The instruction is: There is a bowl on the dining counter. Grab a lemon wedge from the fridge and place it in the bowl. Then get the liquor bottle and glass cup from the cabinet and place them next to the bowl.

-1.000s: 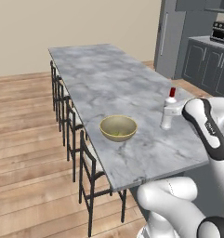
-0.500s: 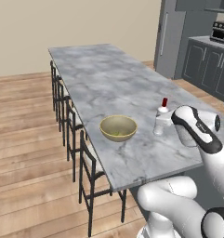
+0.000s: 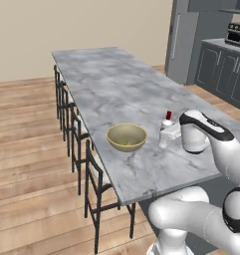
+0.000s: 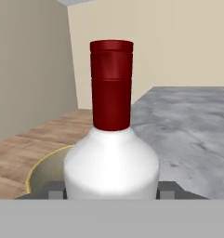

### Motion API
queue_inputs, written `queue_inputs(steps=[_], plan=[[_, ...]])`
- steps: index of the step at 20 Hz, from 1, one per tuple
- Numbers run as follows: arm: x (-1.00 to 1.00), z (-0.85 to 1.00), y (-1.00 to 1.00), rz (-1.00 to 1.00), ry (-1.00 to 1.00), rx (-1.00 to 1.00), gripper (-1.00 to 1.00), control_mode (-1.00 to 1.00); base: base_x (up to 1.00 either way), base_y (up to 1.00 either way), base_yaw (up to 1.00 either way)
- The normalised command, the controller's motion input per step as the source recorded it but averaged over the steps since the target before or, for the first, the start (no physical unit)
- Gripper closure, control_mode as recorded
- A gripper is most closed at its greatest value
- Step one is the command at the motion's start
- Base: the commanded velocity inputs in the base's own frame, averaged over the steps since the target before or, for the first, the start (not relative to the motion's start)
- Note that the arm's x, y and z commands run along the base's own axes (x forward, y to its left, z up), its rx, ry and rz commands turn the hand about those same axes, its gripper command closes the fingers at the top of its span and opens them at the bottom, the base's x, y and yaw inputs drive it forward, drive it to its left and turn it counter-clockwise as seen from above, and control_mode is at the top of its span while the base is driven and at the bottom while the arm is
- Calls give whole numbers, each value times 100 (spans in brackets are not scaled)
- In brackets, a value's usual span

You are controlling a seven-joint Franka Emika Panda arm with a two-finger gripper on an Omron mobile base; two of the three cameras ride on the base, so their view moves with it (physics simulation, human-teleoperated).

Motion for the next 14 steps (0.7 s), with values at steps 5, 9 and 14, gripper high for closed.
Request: queue_inputs(steps=[5, 9, 14], plan=[[31, -40, 0, 6, 0, 0, 100, -100, 0, 0, 0], [28, -35, -1, 6, 0, 0, 100, -100, 0, 0, 0], [23, -30, -3, 6, 0, 0, 100, -100, 0, 0, 0]])
